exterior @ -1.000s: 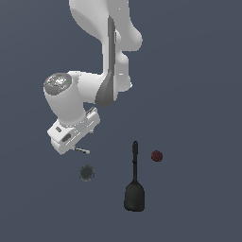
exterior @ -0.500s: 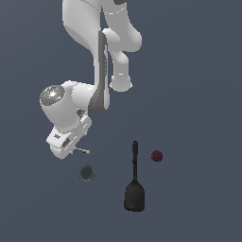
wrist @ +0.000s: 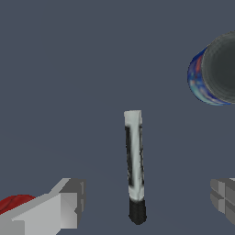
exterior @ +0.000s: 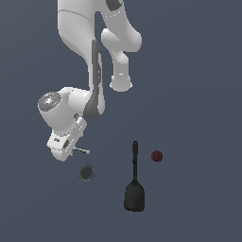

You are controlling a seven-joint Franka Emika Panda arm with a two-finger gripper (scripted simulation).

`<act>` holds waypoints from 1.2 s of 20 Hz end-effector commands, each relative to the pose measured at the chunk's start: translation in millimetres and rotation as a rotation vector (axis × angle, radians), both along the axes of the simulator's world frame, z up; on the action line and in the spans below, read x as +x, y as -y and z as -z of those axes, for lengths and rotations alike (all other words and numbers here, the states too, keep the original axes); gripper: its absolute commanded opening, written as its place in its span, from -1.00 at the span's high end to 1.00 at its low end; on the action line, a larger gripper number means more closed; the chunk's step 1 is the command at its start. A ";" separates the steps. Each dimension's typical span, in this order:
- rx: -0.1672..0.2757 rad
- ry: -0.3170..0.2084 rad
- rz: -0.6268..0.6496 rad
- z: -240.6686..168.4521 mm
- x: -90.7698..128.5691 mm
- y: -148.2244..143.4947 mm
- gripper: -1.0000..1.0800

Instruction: Pick up a designated object from a clutter of objects.

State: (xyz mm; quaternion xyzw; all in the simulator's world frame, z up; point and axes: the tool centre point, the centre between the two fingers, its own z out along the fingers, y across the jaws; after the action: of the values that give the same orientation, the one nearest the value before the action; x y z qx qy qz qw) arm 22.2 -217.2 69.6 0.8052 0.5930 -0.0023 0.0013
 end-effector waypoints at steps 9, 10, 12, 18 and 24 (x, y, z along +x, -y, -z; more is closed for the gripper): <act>0.005 0.001 -0.046 9.4 -2.7 6.1 -0.92; 0.005 0.001 -0.046 9.8 -2.7 6.1 -0.92; 0.005 0.001 -0.046 12.4 -2.8 6.2 -0.92; 0.005 0.002 -0.048 36.0 -3.5 5.7 -0.92; 0.005 0.002 -0.050 57.8 -3.4 5.9 -0.92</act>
State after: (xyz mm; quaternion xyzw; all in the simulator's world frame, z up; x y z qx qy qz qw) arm 18.2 -222.9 15.7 0.7902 0.6129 -0.0005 -0.0006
